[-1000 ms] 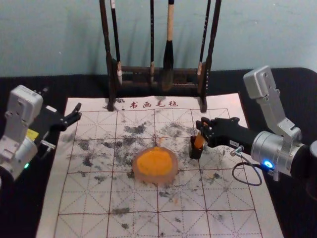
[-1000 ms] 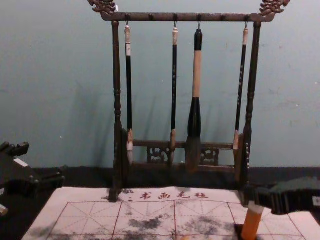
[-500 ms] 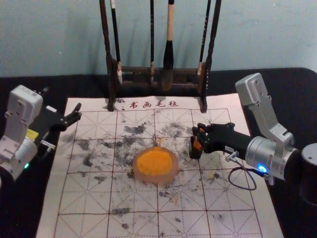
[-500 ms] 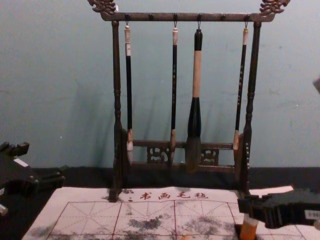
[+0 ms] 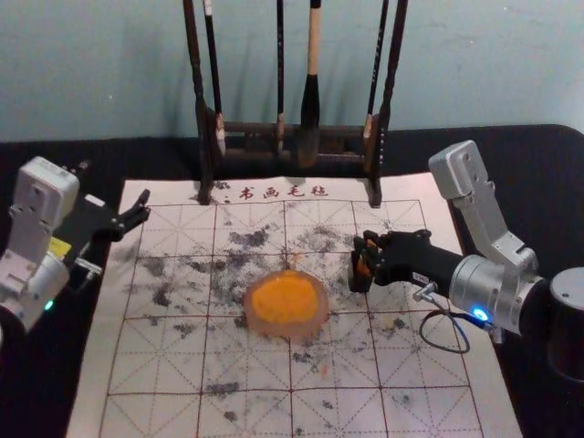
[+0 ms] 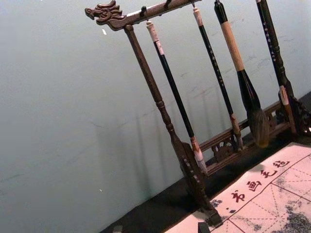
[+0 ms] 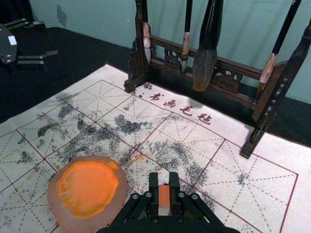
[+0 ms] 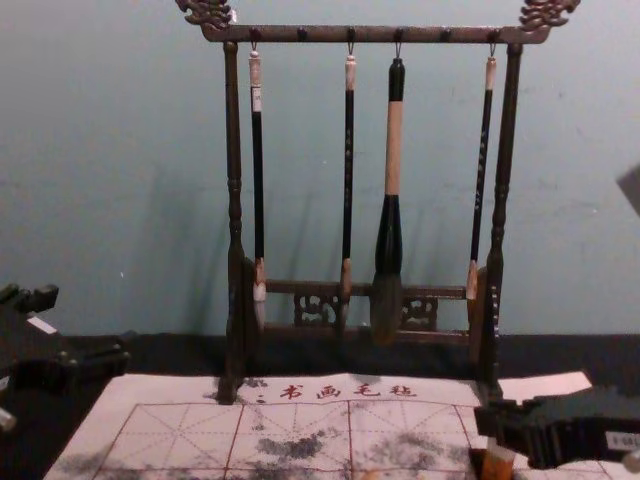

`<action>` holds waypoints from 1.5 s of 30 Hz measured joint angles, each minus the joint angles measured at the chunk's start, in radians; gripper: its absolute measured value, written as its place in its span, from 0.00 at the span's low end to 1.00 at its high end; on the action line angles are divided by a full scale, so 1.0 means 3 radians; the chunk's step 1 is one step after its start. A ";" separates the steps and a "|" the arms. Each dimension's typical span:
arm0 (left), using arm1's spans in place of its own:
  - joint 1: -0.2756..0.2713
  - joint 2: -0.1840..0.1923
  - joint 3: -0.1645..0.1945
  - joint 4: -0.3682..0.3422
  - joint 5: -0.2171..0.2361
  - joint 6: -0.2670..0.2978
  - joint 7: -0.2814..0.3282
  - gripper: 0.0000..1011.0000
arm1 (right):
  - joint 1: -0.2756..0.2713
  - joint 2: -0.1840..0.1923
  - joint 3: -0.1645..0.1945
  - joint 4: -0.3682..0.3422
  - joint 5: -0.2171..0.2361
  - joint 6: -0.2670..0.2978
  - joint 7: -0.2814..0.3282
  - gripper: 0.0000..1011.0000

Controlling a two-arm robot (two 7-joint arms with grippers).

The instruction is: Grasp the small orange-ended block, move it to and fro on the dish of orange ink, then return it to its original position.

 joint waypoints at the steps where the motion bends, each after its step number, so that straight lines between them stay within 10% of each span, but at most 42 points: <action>1: 0.0000 0.0000 0.0000 0.0000 0.0000 0.0000 0.0000 0.99 | 0.0000 0.0000 0.0000 0.0000 0.0001 0.0000 0.0000 0.12; 15: 0.0000 0.0000 0.0000 0.0000 0.0000 0.0000 0.0000 0.99 | 0.0001 0.0004 0.0000 0.0000 0.0005 -0.0001 -0.0001 0.13; 45: 0.0000 0.0000 0.0000 0.0000 0.0000 0.0000 0.0000 0.99 | -0.0007 0.0003 0.0008 -0.0013 0.0009 -0.0024 -0.0008 0.99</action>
